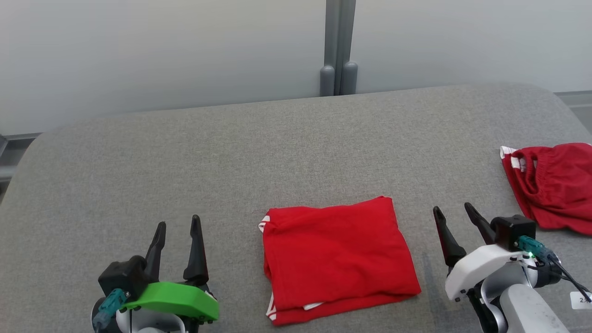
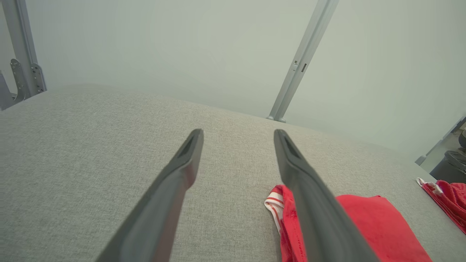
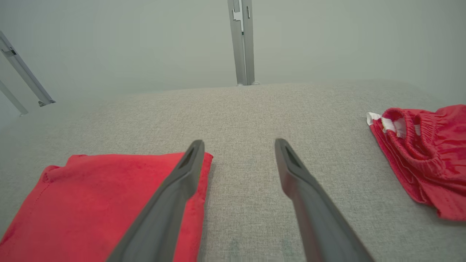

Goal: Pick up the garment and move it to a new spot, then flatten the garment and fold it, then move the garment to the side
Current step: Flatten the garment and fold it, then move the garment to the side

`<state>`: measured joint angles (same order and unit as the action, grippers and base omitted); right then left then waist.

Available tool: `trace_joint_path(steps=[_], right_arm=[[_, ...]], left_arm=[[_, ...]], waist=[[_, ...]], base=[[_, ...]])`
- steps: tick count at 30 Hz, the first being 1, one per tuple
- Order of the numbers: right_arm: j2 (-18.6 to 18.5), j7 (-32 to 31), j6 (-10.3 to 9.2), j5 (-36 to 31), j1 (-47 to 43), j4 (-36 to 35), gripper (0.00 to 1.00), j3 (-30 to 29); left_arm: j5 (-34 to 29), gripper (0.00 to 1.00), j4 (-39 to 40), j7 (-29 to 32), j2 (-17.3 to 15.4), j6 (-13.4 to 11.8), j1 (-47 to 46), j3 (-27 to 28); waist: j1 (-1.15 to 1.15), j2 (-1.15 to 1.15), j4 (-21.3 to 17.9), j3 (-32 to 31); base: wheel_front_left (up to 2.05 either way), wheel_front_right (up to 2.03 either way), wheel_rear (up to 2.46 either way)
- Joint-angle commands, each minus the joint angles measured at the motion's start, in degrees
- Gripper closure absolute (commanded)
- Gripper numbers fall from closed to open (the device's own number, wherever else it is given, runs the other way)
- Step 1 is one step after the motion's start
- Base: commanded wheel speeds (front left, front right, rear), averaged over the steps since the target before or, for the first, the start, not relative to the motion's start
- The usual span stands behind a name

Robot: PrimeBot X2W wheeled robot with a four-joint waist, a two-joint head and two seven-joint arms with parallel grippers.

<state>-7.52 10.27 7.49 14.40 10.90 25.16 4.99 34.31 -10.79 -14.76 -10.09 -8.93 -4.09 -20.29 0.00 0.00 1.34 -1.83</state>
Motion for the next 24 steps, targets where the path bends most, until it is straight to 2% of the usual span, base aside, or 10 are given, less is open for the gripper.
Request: trace_joint_path(steps=[1, 5, 12, 16, 24], right_arm=[[-1.14, -1.34, 0.0, 0.71, -0.47, -0.27, 0.0, 0.83], [-3.07, -5.21, 0.0, 2.24, 0.39, 0.19, 0.0, 3.51], [-6.43, -12.38, 0.0, 9.73, 3.3, 2.71, 0.0, 9.42], [-9.13, -17.79, 0.01, 17.38, 6.69, 5.33, 0.0, 13.97], [-12.21, -23.48, 0.0, 27.49, 10.64, 8.86, 0.0, 20.0]], left_arm=[[-0.2, 0.0, 0.3, -0.34, -0.46, -0.26, 0.59, 0.48], [-0.41, 0.0, 0.34, -0.4, -0.41, -0.21, 0.33, 0.66], [-0.73, 0.0, 0.27, -0.45, -0.44, -0.01, -0.6, 0.63], [-0.88, 0.0, 0.25, -0.47, -0.39, 0.14, -1.58, 0.59], [-1.04, 0.0, -0.07, -0.39, -0.18, 0.44, -2.73, 0.77]], waist=[[0.0, 0.0, 0.26, 0.2], [0.0, 0.0, 1.15, 0.84], [0.0, 0.0, 3.18, 2.52], [0.0, 0.0, 5.17, 4.4], [0.0, 0.0, 7.65, 6.04]], base=[[0.0, 0.0, 0.0], [0.0, 0.0, 0.0], [0.0, 0.0, 0.0], [0.0, 0.0, 0.0], [0.0, 0.0, 0.0]])
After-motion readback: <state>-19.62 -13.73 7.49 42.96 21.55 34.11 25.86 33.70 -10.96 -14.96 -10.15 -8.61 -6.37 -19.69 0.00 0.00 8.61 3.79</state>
